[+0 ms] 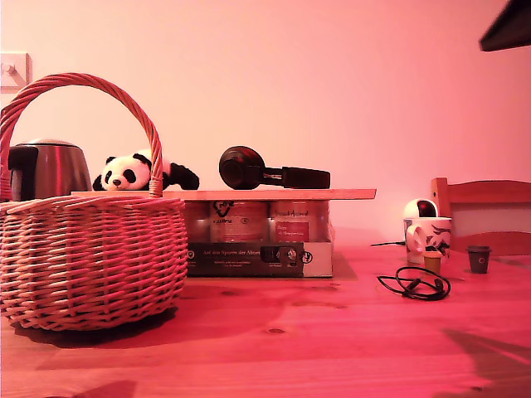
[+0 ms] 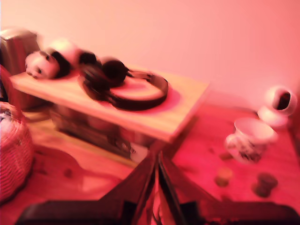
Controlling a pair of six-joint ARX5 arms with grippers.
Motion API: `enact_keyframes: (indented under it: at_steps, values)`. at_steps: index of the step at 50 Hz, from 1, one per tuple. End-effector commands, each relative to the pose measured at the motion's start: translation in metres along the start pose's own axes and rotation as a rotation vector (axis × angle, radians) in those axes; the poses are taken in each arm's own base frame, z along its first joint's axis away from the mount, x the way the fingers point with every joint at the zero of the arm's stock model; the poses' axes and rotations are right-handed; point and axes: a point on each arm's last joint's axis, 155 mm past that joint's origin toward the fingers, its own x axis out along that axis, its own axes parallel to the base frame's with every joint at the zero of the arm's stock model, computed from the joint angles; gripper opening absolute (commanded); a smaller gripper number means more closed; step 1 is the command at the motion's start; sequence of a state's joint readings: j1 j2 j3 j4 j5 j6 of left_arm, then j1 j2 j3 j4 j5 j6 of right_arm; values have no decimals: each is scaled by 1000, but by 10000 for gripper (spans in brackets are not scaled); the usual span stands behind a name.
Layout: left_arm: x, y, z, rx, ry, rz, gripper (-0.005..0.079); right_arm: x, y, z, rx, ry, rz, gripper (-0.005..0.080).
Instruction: Pick up the headphones and place it on the shelf behind you
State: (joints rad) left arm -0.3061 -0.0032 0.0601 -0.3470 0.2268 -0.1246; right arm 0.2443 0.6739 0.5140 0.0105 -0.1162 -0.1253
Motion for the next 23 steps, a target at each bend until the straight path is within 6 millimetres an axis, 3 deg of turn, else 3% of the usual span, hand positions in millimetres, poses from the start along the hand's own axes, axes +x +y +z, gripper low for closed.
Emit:
enact_keyframes:
  at_steps: [1, 10, 23]
  values:
    - [3, 2, -16, -11, 40, 2, -19, -3, 2, -7, -15, -1, 1, -13]
    - [3, 2, -16, -11, 40, 2, -19, -11, 5, -18, -5, -25, -1, -13]
    - [3, 2, -16, -11, 40, 2, -19, -19, 10, -8, -14, -76, 11, -13]
